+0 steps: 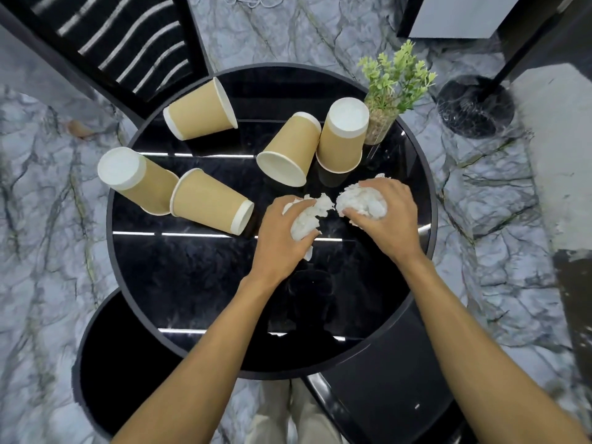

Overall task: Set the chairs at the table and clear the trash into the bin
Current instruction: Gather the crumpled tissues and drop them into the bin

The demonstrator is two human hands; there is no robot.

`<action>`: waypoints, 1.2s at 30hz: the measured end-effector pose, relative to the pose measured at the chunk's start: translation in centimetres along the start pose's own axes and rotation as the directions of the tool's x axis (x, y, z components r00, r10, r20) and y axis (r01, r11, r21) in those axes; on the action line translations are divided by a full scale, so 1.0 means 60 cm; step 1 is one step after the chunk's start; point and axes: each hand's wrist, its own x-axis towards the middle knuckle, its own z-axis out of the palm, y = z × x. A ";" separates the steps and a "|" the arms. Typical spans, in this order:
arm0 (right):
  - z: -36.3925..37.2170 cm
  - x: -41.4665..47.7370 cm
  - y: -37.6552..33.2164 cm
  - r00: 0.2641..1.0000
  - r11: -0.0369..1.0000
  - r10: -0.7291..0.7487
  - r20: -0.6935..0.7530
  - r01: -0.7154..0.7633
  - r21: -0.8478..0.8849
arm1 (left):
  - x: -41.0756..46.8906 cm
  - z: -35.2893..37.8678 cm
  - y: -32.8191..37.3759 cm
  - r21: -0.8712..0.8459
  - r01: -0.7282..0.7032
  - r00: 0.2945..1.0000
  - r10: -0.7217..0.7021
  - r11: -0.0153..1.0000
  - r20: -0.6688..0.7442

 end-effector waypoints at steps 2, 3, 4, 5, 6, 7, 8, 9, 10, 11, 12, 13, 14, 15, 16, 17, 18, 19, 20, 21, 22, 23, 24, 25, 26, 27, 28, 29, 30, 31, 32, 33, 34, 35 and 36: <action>0.005 -0.017 -0.010 0.999 0.999 0.003 0.034 -0.005 0.051 | -0.007 0.000 0.007 -0.042 0.002 1.000 -0.002 0.999 0.011; 0.008 -0.026 -0.015 0.999 0.997 -0.002 0.050 -0.002 0.080 | -0.011 -0.002 0.013 -0.085 0.003 1.000 -0.002 0.996 0.011; 0.011 -0.035 -0.020 0.998 0.994 -0.010 0.061 0.004 0.107 | -0.016 -0.004 0.020 -0.136 0.004 1.000 -0.003 0.991 0.008; 0.014 -0.045 -0.024 0.998 0.991 -0.017 0.068 0.007 0.134 | -0.022 -0.007 0.026 -0.188 0.003 1.000 -0.003 0.982 0.004; 0.017 -0.054 -0.029 0.997 0.986 -0.012 0.075 0.000 0.166 | -0.027 -0.009 0.031 -0.233 0.003 1.000 -0.003 0.972 0.001; 0.019 -0.063 -0.032 0.997 0.979 0.000 0.083 -0.017 0.204 | -0.033 -0.011 0.033 -0.263 0.009 1.000 -0.008 0.965 0.004; 0.020 -0.072 -0.037 0.995 0.970 0.014 0.094 -0.037 0.242 | -0.038 -0.013 0.034 -0.273 0.024 1.000 -0.021 0.962 0.014; 0.021 -0.080 -0.042 0.994 0.960 0.024 0.108 -0.052 0.273 | -0.045 -0.014 0.033 -0.269 0.042 0.999 -0.037 0.962 0.026; 0.021 -0.088 -0.048 0.992 0.952 0.026 0.122 -0.061 0.299 | -0.052 -0.017 0.032 -0.265 0.058 0.998 -0.050 0.963 0.039; 0.021 -0.095 -0.056 0.990 0.944 0.020 0.136 -0.063 0.323 | -0.060 -0.020 0.031 -0.270 0.069 0.997 -0.058 0.960 0.050; 0.020 -0.102 -0.065 0.988 0.936 0.010 0.152 -0.063 0.345 | -0.071 -0.026 0.030 -0.278 0.079 0.996 -0.066 0.957 0.058; 0.018 -0.107 -0.076 0.986 0.930 -0.003 0.169 -0.060 0.363 | -0.082 -0.033 0.031 -0.283 0.086 0.996 -0.072 0.955 0.062; 0.016 -0.112 -0.087 0.982 0.925 -0.016 0.187 -0.056 0.376 | -0.094 -0.043 0.031 -0.282 0.091 0.995 -0.077 0.955 0.059; 0.015 -0.118 -0.099 0.978 0.921 -0.030 0.206 -0.054 0.387 | -0.107 -0.053 0.031 -0.282 0.092 0.995 -0.081 0.955 0.051; 0.013 -0.123 -0.112 0.973 0.916 -0.043 0.227 -0.052 0.398 | -0.120 -0.065 0.032 -0.283 0.090 0.996 -0.083 0.955 0.037; 0.013 -0.128 -0.125 0.967 0.911 -0.058 0.248 -0.051 0.410 | -0.134 -0.078 0.033 -0.286 0.086 0.996 -0.083 0.954 0.022; 0.013 -0.133 -0.141 0.960 0.905 -0.075 0.270 -0.048 0.422 | -0.149 -0.093 0.035 -0.292 0.079 0.997 -0.081 0.953 0.007; 0.015 -0.138 -0.157 0.952 0.900 -0.095 0.290 -0.043 0.435 | -0.163 -0.109 0.037 -0.297 0.072 0.997 -0.077 0.952 -0.006; 0.018 -0.144 -0.175 0.943 0.894 -0.118 0.311 -0.035 0.446 | -0.178 -0.125 0.038 -0.298 0.067 0.997 -0.076 0.952 -0.019; 0.022 -0.150 -0.194 0.933 0.889 -0.143 0.331 -0.026 0.457 | -0.194 -0.143 0.038 -0.296 0.066 0.996 -0.080 0.953 -0.036; 0.029 -0.155 -0.215 0.920 0.886 -0.171 0.352 -0.012 0.463 | -0.211 -0.161 0.036 -0.290 0.070 0.994 -0.091 0.954 -0.058; 0.038 -0.161 -0.236 0.906 0.885 -0.202 0.371 0.007 0.466 | -0.228 -0.180 0.032 -0.281 0.078 0.991 -0.106 0.956 -0.084; 0.048 -0.167 -0.259 0.891 0.883 -0.235 0.389 0.029 0.468 | -0.246 -0.201 0.026 -0.266 0.084 0.987 -0.117 0.960 -0.114; 0.061 -0.174 -0.282 0.874 0.881 -0.266 0.407 0.049 0.471 | -0.264 -0.221 0.018 -0.246 0.089 0.981 -0.127 0.965 -0.145; 0.075 -0.181 -0.305 0.855 0.876 -0.295 0.427 0.063 0.479 | -0.283 -0.241 0.010 -0.228 0.100 0.974 -0.142 0.968 -0.175; 0.091 -0.189 -0.328 0.835 0.870 -0.321 0.446 0.074 0.487 | -0.302 -0.261 0.002 -0.216 0.116 0.965 -0.162 0.969 -0.207; 0.107 -0.197 -0.352 0.815 0.864 -0.348 0.463 0.088 0.495 | -0.322 -0.281 -0.007 -0.208 0.134 0.952 -0.184 0.969 -0.244; 0.125 -0.206 -0.376 0.794 0.858 -0.374 0.479 0.100 0.503 | -0.343 -0.300 -0.017 -0.204 0.153 0.935 -0.208 0.967 -0.286; 0.144 -0.215 -0.399 0.772 0.850 -0.400 0.494 0.111 0.515 | -0.365 -0.319 -0.028 -0.210 0.172 0.916 -0.234 0.963 -0.327; 0.162 -0.225 -0.423 0.747 0.841 -0.429 0.508 0.125 0.527 | -0.386 -0.336 -0.039 -0.223 0.189 0.893 -0.262 0.956 -0.366; 0.181 -0.235 -0.447 0.720 0.830 -0.463 0.517 0.147 0.539 | -0.408 -0.353 -0.050 -0.239 0.203 0.869 -0.287 0.950 -0.404; 0.199 -0.244 -0.469 0.694 0.818 -0.496 0.521 0.172 0.549 | -0.429 -0.369 -0.063 -0.253 0.213 0.843 -0.309 0.944 -0.440; 0.217 -0.254 -0.491 0.669 0.806 -0.524 0.526 0.191 0.561 | -0.449 -0.385 -0.075 -0.266 0.222 0.818 -0.328 0.938 -0.472; 0.235 -0.263 -0.510 0.645 0.797 -0.545 0.536 0.200 0.570 | -0.467 -0.399 -0.088 -0.276 0.232 0.795 -0.345 0.933 -0.499; 0.253 -0.272 -0.528 0.620 0.791 -0.559 0.550 0.201 0.577 | -0.483 -0.412 -0.101 -0.283 0.241 0.774 -0.360 0.928 -0.521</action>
